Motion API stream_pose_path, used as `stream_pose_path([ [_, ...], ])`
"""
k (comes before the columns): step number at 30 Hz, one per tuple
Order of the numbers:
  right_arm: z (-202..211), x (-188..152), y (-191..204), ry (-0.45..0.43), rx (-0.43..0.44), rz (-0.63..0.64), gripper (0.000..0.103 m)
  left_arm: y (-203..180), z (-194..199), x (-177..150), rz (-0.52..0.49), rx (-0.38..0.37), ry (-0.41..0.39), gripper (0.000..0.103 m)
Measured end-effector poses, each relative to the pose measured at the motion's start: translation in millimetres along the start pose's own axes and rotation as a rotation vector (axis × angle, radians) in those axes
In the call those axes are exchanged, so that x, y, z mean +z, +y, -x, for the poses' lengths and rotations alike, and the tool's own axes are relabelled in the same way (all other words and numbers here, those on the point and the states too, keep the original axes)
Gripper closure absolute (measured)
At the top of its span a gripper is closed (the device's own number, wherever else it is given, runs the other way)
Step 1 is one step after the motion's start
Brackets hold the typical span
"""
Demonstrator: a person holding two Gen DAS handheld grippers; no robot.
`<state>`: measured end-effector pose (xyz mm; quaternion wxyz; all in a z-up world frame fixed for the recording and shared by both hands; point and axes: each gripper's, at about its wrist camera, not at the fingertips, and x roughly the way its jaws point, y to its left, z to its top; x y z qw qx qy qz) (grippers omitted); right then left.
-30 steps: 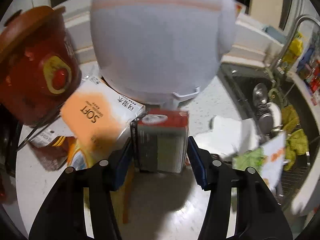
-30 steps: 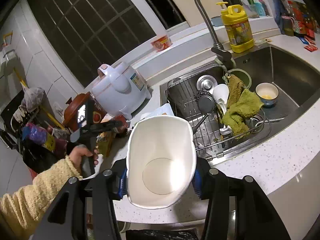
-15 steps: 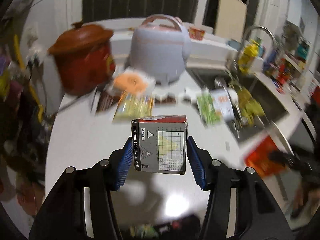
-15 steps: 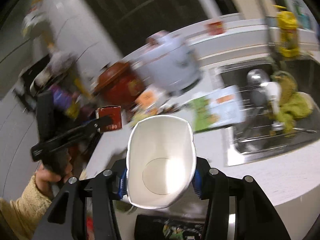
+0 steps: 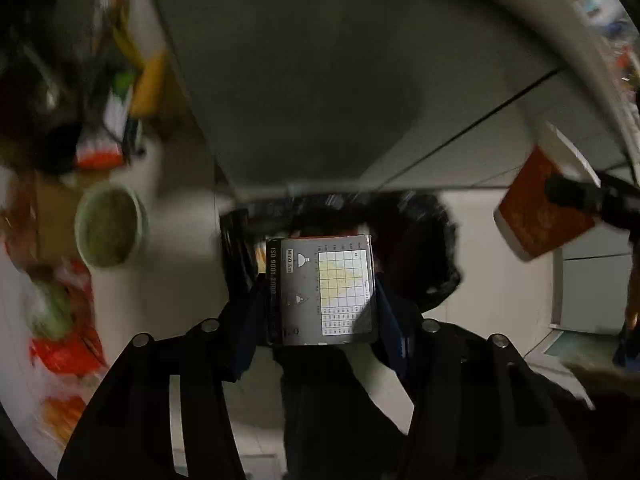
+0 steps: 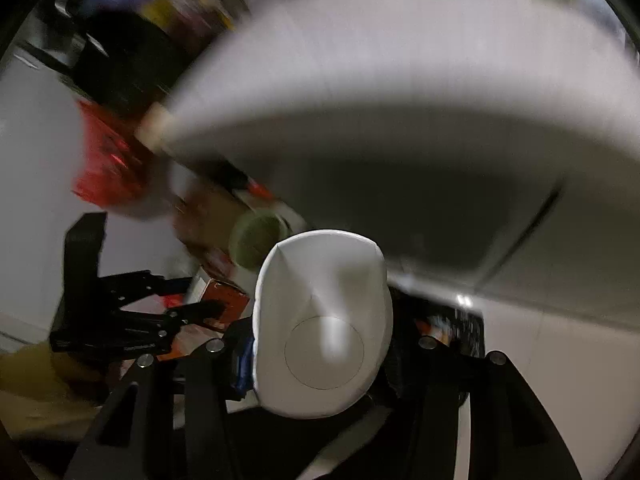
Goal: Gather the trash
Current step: 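Drop the red box from the left tool into the trash bag while the right tool drops the cup, then grasp the yellow Enaak snack bag on the counter with the right tool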
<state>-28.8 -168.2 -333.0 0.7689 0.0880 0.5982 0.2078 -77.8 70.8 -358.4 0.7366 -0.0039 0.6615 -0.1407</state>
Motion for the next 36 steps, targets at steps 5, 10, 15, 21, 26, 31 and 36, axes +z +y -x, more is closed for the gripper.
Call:
stream_pose_path([
  [5, -116, -27, -29, 0.142, -0.173, -0.059, 0.054, 22, -109, -8, 0.014, 0.093, 0.140, 0.052],
  [10, -165, -36, -42, 0.218, -0.342, -0.053, 0.028, 22, -161, -12, -0.070, 0.239, 0.312, 0.025],
  [15, -146, -33, -40, 0.195, -0.362, -0.030, 0.017, 16, -134, -10, -0.073, 0.283, 0.277, 0.021],
  [21, -67, -15, -8, 0.096, -0.241, -0.018, 0.017, 5, -40, 5, -0.064, 0.274, 0.139, 0.020],
  [26, 49, 14, 52, -0.091, -0.009, 0.079, 0.016, -1, 43, 9, -0.030, 0.299, 0.013, 0.016],
  [31, 148, 72, 99, -0.392, 0.114, 0.153, 0.006, 2, 101, 17, 0.013, 0.313, -0.115, 0.016],
  [36, 151, 160, 96, -0.558, -0.063, 0.068, 0.006, 7, 124, 16, 0.041, 0.310, -0.174, 0.016],
])
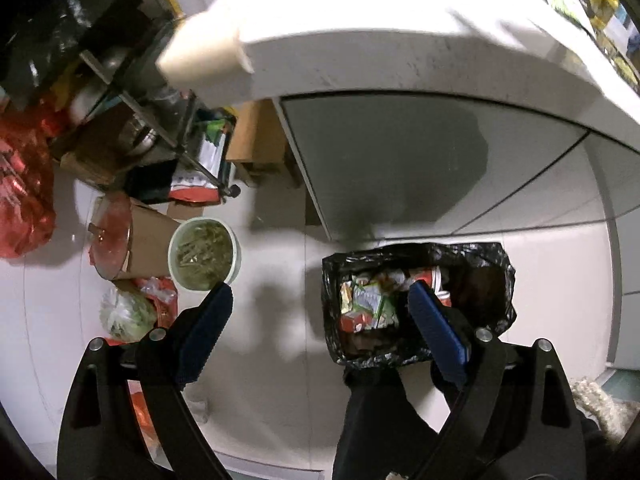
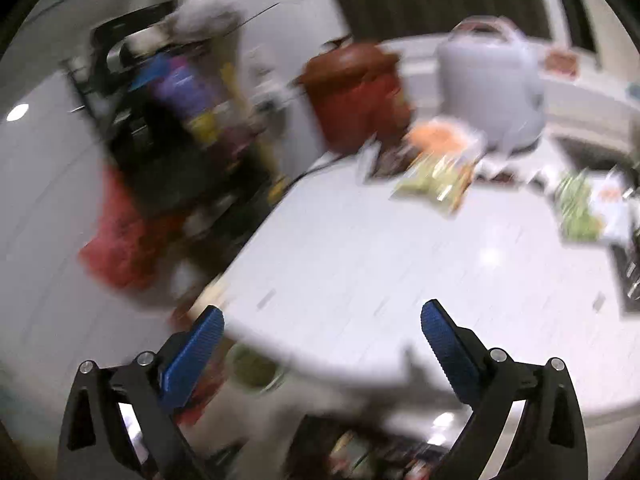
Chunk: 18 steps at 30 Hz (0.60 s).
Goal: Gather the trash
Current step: 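Grasp the yellow Enaak snack bag on the counter with the right tool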
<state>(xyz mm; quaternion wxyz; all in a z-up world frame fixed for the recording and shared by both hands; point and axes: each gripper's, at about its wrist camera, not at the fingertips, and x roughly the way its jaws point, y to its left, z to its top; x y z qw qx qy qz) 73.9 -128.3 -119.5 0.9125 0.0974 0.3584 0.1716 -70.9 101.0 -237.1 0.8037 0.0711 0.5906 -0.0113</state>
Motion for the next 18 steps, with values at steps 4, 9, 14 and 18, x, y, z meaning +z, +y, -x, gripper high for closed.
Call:
stream_pose_path([
  [4, -63, 42, -19, -0.022, -0.168, -0.113, 0.006, 13, 1, -13, 0.049, 0.003, 0.011, 0.016],
  [9, -124, 68, -44, 0.009, -0.299, -0.197, 0.006, 30, 1, -37, 0.106, 0.018, 0.049, 0.016],
  [14, -168, 86, -64, 0.048, -0.383, -0.278, 0.006, 53, -3, -62, 0.177, 0.043, 0.107, 0.016],
  [18, -190, 91, -73, 0.079, -0.406, -0.297, 0.006, 64, -7, -76, 0.226, 0.048, 0.147, 0.016],
])
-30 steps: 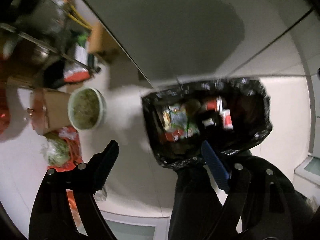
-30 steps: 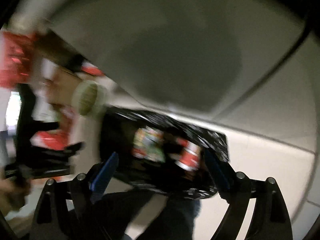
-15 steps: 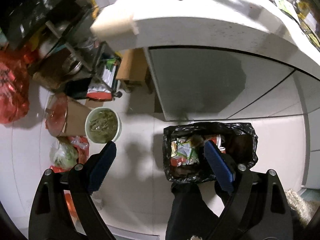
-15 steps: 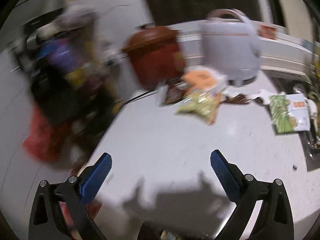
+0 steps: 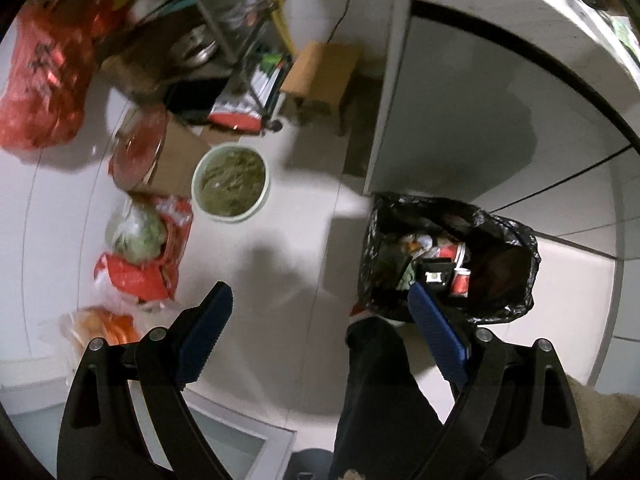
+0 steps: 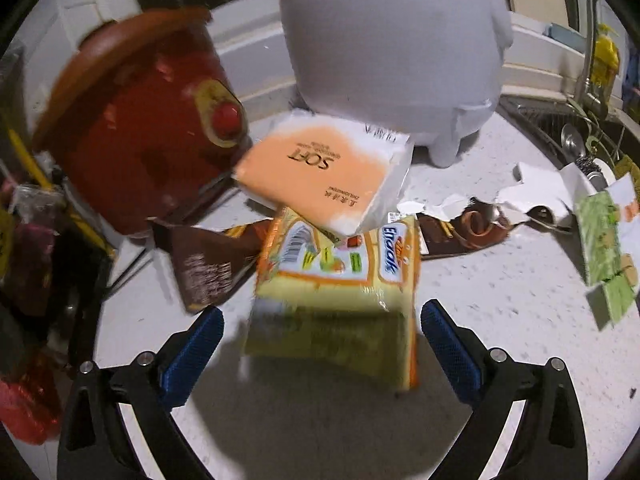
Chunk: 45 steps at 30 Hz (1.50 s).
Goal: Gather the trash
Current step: 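Grasp the yellow Enaak snack bag on the counter with the right tool, then grasp the white paper packet with the left tool while the right tool holds the Enaak bag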
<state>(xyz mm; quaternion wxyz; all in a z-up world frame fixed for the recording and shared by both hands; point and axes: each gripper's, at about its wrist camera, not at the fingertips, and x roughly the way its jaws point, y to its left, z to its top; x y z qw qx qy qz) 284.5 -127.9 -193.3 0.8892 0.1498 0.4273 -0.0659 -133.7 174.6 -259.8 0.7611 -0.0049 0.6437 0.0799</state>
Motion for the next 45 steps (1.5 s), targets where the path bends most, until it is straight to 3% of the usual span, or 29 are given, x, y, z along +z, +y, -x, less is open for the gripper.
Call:
stream_pose_path([
  [3, -14, 1, 4, 0.017, -0.027, 0.021, 0.009, 1, 6, 6, 0.006, -0.012, -0.014, 0.016],
  [5, -13, 3, 6, 0.015, -0.001, 0.065, 0.037, -2, 18, 16, 0.003, -0.024, -0.055, 0.016],
  [7, -9, 4, -1, 0.031, 0.064, 0.056, 0.049, -7, 36, 32, 0.003, -0.058, -0.112, 0.016],
  [13, 36, -10, -56, 0.047, 0.287, -0.017, 0.058, -35, 96, 104, -0.070, -0.185, -0.339, 0.016],
  [16, 62, -19, -81, 0.059, 0.358, -0.022, 0.058, -63, 111, 161, -0.128, -0.258, -0.383, 0.016],
  [20, 109, -37, -123, 0.043, 0.426, -0.023, 0.058, -105, 109, 244, -0.091, -0.424, -0.326, 0.016],
  [24, 137, -52, -153, 0.031, 0.449, -0.020, 0.058, -135, 95, 327, 0.095, -0.576, -0.222, 0.016],
  [25, 144, -57, -159, 0.027, 0.452, -0.009, 0.057, -141, 92, 342, 0.142, -0.597, -0.211, 0.016],
  [28, 158, -68, -170, 0.029, 0.464, 0.015, 0.057, -159, 80, 391, 0.253, -0.570, -0.194, 0.016],
  [35, 161, -73, -184, 0.048, 0.512, 0.025, 0.057, -161, 39, 445, 0.500, -0.611, -0.069, 0.016],
  [38, 158, -71, -191, 0.056, 0.527, 0.015, 0.057, -165, 23, 457, 0.533, -0.612, -0.003, 0.016],
  [40, 156, -68, -194, 0.058, 0.529, 0.010, 0.057, -166, 23, 456, 0.549, -0.624, -0.010, 0.018],
  [41, 155, -67, -195, 0.058, 0.527, 0.008, 0.057, -166, 24, 456, 0.549, -0.625, -0.012, 0.030],
  [43, 153, -65, -198, 0.058, 0.524, 0.007, 0.057, -166, 28, 454, 0.537, -0.640, -0.031, 0.041],
  [45, 152, -63, -198, 0.059, 0.522, 0.006, 0.057, -168, 36, 452, 0.503, -0.645, -0.059, 0.058],
])
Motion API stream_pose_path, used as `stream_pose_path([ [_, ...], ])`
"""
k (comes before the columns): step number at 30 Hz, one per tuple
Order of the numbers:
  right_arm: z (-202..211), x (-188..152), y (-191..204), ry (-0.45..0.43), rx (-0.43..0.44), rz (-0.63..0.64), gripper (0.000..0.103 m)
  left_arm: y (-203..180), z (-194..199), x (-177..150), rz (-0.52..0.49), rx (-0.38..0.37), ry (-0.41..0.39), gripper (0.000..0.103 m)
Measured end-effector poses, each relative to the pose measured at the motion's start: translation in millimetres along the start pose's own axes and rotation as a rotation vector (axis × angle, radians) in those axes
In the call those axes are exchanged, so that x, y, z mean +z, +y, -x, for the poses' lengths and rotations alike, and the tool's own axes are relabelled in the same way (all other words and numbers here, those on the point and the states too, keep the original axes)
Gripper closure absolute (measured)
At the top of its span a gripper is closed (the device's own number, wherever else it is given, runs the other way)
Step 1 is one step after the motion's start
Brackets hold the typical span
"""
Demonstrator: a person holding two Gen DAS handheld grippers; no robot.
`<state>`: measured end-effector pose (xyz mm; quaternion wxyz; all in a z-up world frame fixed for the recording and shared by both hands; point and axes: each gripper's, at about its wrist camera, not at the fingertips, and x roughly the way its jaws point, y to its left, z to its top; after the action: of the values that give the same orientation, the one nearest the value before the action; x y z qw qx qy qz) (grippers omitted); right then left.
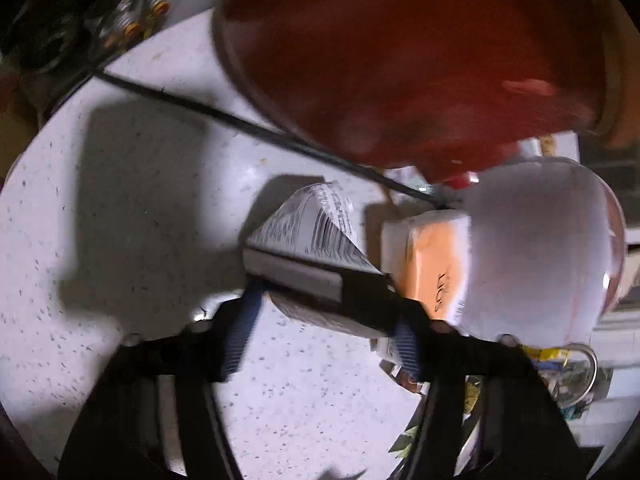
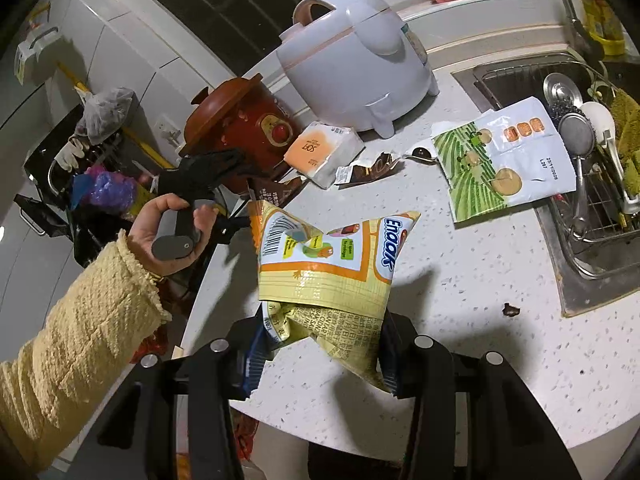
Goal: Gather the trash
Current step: 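Grasp the white paper packet with the left tool while the right tool holds the Enaak bag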
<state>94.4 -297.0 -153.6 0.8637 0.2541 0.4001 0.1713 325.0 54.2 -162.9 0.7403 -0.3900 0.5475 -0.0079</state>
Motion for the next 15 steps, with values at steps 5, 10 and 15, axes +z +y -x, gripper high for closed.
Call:
stream_pose_path([
  [5, -5, 3, 6, -0.003, 0.020, -0.002, 0.057, -5, 15, -2, -0.053, -0.032, -0.004, 0.082],
  [10, -11, 3, 24, -0.009, 0.046, 0.027, 0.057, 8, 26, 1, -0.078, -0.072, -0.015, 0.083],
  [15, -15, -1, 40, 0.003, 0.067, 0.038, 0.057, 25, 56, -10, -0.109, -0.143, -0.021, 0.083],
])
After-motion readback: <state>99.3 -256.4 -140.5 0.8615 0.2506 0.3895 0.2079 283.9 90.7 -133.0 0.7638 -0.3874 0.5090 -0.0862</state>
